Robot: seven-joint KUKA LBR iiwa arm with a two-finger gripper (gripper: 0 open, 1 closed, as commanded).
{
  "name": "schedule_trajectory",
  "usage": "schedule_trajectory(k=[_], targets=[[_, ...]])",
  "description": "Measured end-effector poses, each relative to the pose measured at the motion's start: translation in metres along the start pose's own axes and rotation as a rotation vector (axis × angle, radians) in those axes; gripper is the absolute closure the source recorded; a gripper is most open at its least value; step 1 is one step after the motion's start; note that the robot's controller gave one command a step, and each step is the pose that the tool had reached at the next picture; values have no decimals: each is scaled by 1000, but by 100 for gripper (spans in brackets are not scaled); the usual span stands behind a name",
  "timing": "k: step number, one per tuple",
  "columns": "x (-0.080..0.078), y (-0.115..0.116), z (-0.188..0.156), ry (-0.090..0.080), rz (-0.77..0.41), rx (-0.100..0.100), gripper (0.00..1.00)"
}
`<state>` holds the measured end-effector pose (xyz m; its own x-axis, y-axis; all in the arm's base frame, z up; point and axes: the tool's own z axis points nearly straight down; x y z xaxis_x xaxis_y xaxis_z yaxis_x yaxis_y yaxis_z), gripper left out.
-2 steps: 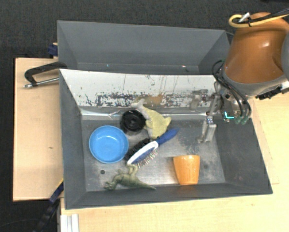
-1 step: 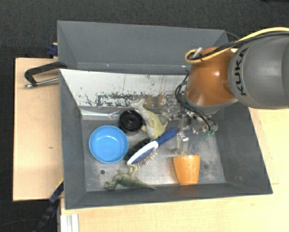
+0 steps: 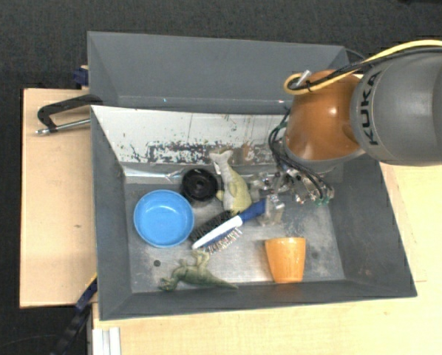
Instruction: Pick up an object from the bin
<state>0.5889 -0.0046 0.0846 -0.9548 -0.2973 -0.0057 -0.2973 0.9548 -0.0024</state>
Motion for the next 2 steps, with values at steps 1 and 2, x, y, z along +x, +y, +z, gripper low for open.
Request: schedule_trajectory(k=[1, 2], targets=[[27, -13, 11, -9, -411, 0, 100], [28, -17, 11, -16, -1208, 7, 100]])
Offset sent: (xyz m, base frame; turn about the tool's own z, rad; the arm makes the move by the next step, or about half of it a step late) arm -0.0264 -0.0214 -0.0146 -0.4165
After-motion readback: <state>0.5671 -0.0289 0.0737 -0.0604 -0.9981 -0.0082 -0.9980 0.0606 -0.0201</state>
